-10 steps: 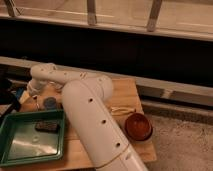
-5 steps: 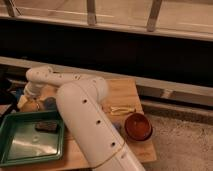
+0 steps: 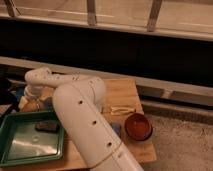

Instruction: Place fork in plastic cup

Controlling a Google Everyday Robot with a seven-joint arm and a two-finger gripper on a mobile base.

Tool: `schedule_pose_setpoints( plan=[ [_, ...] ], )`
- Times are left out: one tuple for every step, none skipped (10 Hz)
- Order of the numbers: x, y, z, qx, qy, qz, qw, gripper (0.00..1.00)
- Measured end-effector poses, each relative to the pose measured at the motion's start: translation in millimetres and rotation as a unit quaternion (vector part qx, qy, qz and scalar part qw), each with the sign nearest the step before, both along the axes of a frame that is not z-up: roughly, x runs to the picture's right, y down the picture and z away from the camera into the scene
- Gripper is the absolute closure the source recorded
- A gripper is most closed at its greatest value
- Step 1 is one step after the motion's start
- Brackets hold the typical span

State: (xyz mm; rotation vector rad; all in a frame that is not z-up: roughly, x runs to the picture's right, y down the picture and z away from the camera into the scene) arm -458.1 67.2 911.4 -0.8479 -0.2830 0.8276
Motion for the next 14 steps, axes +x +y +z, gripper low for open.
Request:
schedule_pose_setpoints(
  plan=[
    [1.6, -1.2, 5.0, 0.005, 0.008, 0.001, 1.0, 0.26],
    [3.8, -2.4, 9.6, 0.01, 0.015, 0.001, 0.9998, 0.26],
    [9.3, -6.4, 16.1, 0.015, 0.024, 0.003, 0.9996, 0.26],
    [14.4, -8.0, 22.5, 0.022, 0.037, 0.002, 0.9991, 0.26],
    [13.7, -6.1, 24.7, 0.026, 0.043, -0.002, 0.9987, 0.26],
    [11.3, -3.1, 27.0, 0.031, 0.052, -0.01, 0.9981, 0.26],
    [8.2, 1.4, 29.0, 0.039, 0.06, -0.024, 0.9971, 0.28],
    [4.5, 5.8, 29.6, 0.042, 0.063, -0.033, 0.9966, 0.36],
    [6.1, 4.6, 28.9, 0.042, 0.063, -0.033, 0.9966, 0.46],
    [10.1, 2.0, 29.3, 0.045, 0.063, -0.034, 0.9964, 0.56],
    [10.7, 1.4, 29.1, 0.045, 0.064, -0.034, 0.9964, 0.66],
    [9.9, 0.9, 29.0, 0.045, 0.063, -0.032, 0.9965, 0.74],
    [10.3, 0.6, 29.2, 0.045, 0.064, -0.032, 0.9964, 0.83],
    [10.3, 1.8, 28.4, 0.041, 0.065, -0.029, 0.9966, 0.94]
  ],
)
